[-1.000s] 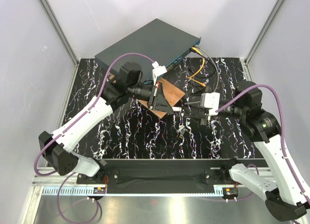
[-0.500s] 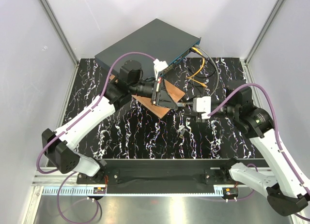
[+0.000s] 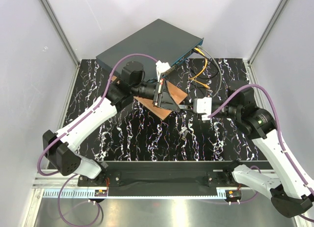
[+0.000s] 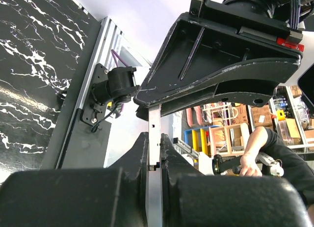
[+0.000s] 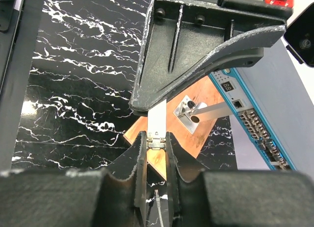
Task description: Insert the plug into the switch port
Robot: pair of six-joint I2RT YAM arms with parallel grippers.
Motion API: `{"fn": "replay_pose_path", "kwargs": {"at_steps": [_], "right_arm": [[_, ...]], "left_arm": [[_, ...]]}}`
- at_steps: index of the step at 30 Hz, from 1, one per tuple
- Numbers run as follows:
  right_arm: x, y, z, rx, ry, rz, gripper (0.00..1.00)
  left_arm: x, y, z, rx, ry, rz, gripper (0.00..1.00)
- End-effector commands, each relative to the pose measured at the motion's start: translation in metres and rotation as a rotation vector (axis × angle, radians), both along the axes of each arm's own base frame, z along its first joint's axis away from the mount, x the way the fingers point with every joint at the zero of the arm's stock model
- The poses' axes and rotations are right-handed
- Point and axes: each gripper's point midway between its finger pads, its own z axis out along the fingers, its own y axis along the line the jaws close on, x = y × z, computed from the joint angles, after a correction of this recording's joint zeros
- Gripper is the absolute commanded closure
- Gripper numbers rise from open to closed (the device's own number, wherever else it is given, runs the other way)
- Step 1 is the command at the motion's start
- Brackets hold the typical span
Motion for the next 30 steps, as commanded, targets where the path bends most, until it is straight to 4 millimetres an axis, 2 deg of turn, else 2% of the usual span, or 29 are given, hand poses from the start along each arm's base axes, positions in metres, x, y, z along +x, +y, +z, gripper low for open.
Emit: {"fn": "replay_pose_path", "kwargs": {"at_steps": [1, 2, 4, 5, 6, 7, 8, 9, 10, 11, 13, 14, 15, 16, 17, 19, 20, 24, 28, 29, 30], "right_arm": [[-0.004, 0.005, 0.017, 0.023, -0.035, 0.023, 1.0], [-0.002, 0.005, 0.018, 0.03, -0.021, 0.008, 1.0], [0.004, 0.004, 0.017, 0.043, 0.015, -0.037, 1.0], [0.015, 0.002, 0.017, 0.058, 0.057, -0.109, 1.0], [0.021, 0.001, 0.017, 0.067, 0.079, -0.147, 1.0], [0.029, -0.001, 0.016, 0.071, 0.096, -0.193, 1.0], [0.042, -0.005, 0.008, 0.067, 0.146, -0.266, 1.0], [0.049, -0.009, 0.008, 0.071, 0.168, -0.294, 1.0], [0.054, -0.012, 0.004, 0.068, 0.201, -0.319, 1.0], [0.072, -0.02, -0.005, 0.072, 0.266, -0.383, 1.0], [0.092, -0.032, -0.002, 0.095, 0.307, -0.446, 1.0], [0.107, -0.034, -0.012, 0.095, 0.365, -0.479, 1.0], [0.12, -0.044, -0.006, 0.103, 0.358, -0.525, 1.0], [0.128, -0.047, -0.01, 0.093, 0.369, -0.552, 1.0], [0.141, -0.051, -0.021, 0.077, 0.395, -0.599, 1.0], [0.153, -0.053, -0.024, 0.072, 0.398, -0.633, 1.0], [0.161, -0.055, -0.032, 0.064, 0.418, -0.662, 1.0], [0.18, -0.055, -0.04, 0.074, 0.461, -0.723, 1.0], [0.2, -0.054, -0.039, 0.116, 0.459, -0.77, 1.0], [0.205, -0.054, -0.045, 0.114, 0.481, -0.788, 1.0], [0.208, -0.053, -0.04, 0.125, 0.483, -0.793, 1.0]], "left_arm": [[-0.003, 0.001, 0.017, -0.062, -0.067, -0.023, 0.85], [-0.003, 0.001, 0.018, -0.068, -0.093, -0.027, 0.79], [0.003, 0.006, 0.036, -0.08, -0.161, -0.012, 0.68], [0.01, 0.008, 0.042, -0.088, -0.257, 0.0, 0.57], [0.016, 0.012, 0.04, -0.054, -0.265, 0.012, 0.54], [0.026, 0.019, 0.068, -0.084, -0.357, 0.048, 0.49], [0.038, 0.024, 0.076, -0.079, -0.441, 0.09, 0.42], [0.048, 0.03, 0.079, -0.051, -0.451, 0.123, 0.4], [0.062, 0.042, 0.098, -0.059, -0.517, 0.186, 0.4], [0.079, 0.05, 0.102, -0.031, -0.589, 0.261, 0.39], [0.102, 0.071, 0.107, 0.051, -0.676, 0.4, 0.4], [0.118, 0.082, 0.106, 0.103, -0.749, 0.472, 0.4], [0.124, 0.092, 0.104, 0.152, -0.786, 0.518, 0.4], [0.133, 0.099, 0.101, 0.198, -0.825, 0.562, 0.41], [0.15, 0.114, 0.097, 0.277, -0.869, 0.649, 0.42], [0.161, 0.127, 0.087, 0.368, -0.895, 0.692, 0.46], [0.166, 0.134, 0.082, 0.417, -0.924, 0.707, 0.47], [0.18, 0.143, 0.048, 0.545, -0.895, 0.704, 0.52], [0.186, 0.144, 0.031, 0.586, -0.882, 0.693, 0.6], [0.19, 0.143, 0.027, 0.598, -0.879, 0.689, 0.64], [0.191, 0.142, 0.026, 0.602, -0.874, 0.684, 0.65]]}}
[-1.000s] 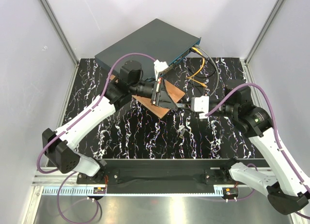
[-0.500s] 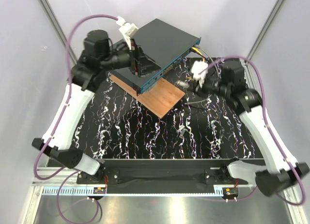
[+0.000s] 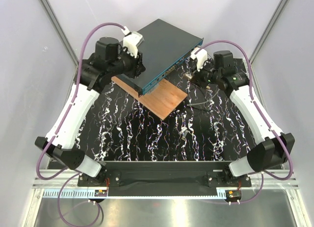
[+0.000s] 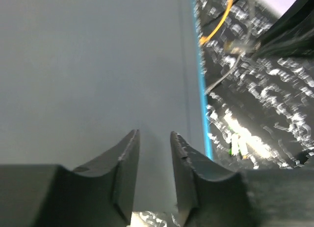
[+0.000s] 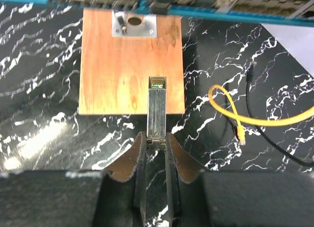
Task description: Insert the plug into the switch port
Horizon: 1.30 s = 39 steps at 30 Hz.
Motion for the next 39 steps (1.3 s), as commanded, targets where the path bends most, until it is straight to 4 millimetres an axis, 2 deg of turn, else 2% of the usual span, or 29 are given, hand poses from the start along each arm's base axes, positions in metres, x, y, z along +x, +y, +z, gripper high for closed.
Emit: {"fn": "replay_pose_path", "kwargs": {"at_steps": [1, 2, 3, 7, 8, 15, 17, 21, 32, 39], "right_arm": [[0.024, 0.001, 0.036, 0.067, -0.078, -0.084, 1.0], [0.027, 0.002, 0.032, 0.071, -0.062, -0.091, 1.0], [0.029, 0.004, 0.037, 0.081, -0.069, -0.089, 1.0], [0.04, 0.009, 0.039, 0.103, -0.058, -0.097, 1.0], [0.043, 0.011, 0.036, 0.108, -0.044, -0.106, 1.0], [0.055, 0.016, 0.043, 0.137, -0.031, -0.126, 1.0], [0.057, 0.017, 0.04, 0.144, -0.008, -0.135, 1.0], [0.058, 0.021, 0.046, 0.172, -0.009, -0.139, 1.0], [0.049, 0.031, 0.032, 0.209, 0.104, -0.157, 1.0], [0.045, 0.036, 0.034, 0.238, 0.112, -0.154, 1.0]], "left_arm": [[0.014, 0.008, -0.007, 0.067, -0.023, 0.039, 0.66], [0.017, 0.008, -0.01, 0.078, -0.013, 0.045, 0.68], [0.019, 0.007, -0.015, 0.09, 0.002, 0.042, 0.73], [0.024, 0.005, -0.023, 0.101, 0.025, 0.046, 0.83], [0.025, 0.004, -0.025, 0.104, 0.03, 0.043, 0.83], [0.026, 0.002, -0.024, 0.09, 0.031, 0.043, 0.85], [0.026, 0.0, -0.023, 0.085, 0.032, 0.038, 0.85], [0.026, 0.0, -0.022, 0.08, 0.032, 0.042, 0.85], [0.026, 0.0, -0.02, 0.067, 0.033, 0.042, 0.85], [0.025, 0.0, -0.022, 0.069, 0.035, 0.042, 0.85]]}}
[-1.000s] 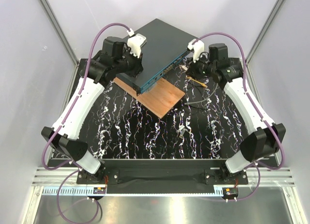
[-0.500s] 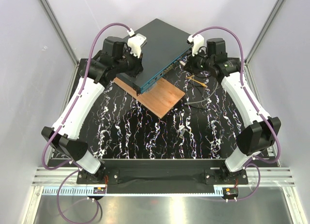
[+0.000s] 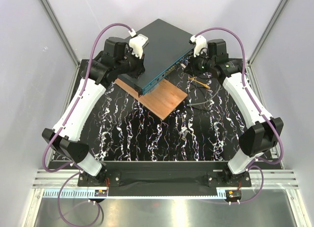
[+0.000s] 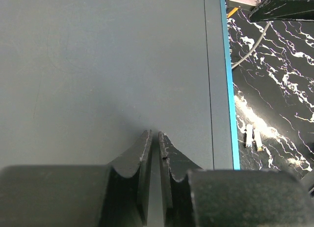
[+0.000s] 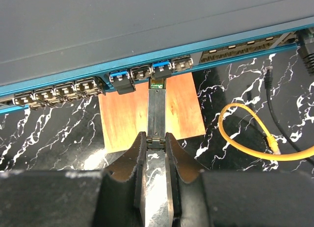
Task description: Insert the plug into the switch port
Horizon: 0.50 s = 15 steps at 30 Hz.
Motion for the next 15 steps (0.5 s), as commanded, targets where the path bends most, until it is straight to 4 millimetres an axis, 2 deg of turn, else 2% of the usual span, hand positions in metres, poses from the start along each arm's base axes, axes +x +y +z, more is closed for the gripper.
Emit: {"fn": "replay_pose_path", "kwargs": {"at_steps": [1, 15], "right_arm": [[-0.003, 0.0109, 0.0214, 0.045, -0.038, 0.011, 1.0], [-0.0111, 0.0208, 0.0232, 0.032, -0.068, 0.061, 1.0]], "left_arm": [[0.0034, 0.0006, 0.0174, -0.026, -0.046, 0.014, 0.85], [0.0039, -0.0018, 0.0172, -0.037, -0.04, 0.01, 0.85]]}}
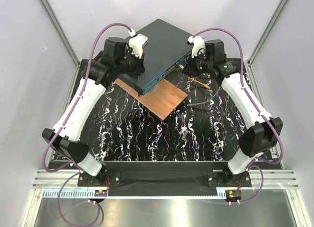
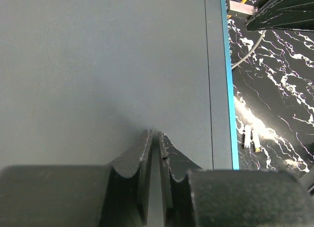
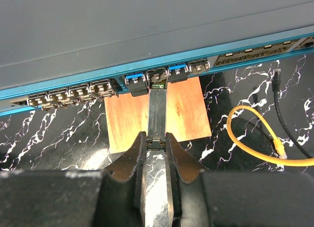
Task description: Insert the plug into the switch port
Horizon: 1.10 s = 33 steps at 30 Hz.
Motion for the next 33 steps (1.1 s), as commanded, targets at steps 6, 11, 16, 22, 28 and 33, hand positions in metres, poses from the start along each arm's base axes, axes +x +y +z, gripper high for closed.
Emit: {"fn": "replay_pose_path", "kwargs": {"at_steps": [6, 11, 16, 22, 28, 33], "right_arm": [[0.0, 0.013, 0.023, 0.025, -0.094, 0.053, 1.0], [0.005, 0.016, 0.027, 0.03, -0.113, 0.059, 1.0], [0.009, 0.019, 0.028, 0.033, -0.119, 0.069, 1.0], [0.014, 0.022, 0.032, 0.027, -0.155, 0.091, 1.0], [0.021, 0.022, 0.039, 0.018, -0.183, 0.091, 1.0], [0.019, 0.026, 0.045, 0.042, -0.189, 0.106, 1.0]], "left_arm": [[0.003, 0.0, 0.016, -0.029, -0.044, 0.006, 0.86], [0.002, 0.0, 0.016, -0.029, -0.043, 0.006, 0.86], [0.002, 0.0, 0.014, -0.027, -0.038, 0.006, 0.85], [0.002, -0.001, 0.013, -0.029, -0.034, 0.001, 0.85], [0.002, -0.001, 0.011, -0.03, -0.028, 0.005, 0.86], [0.002, -0.001, 0.013, -0.033, -0.033, 0.005, 0.86]]}}
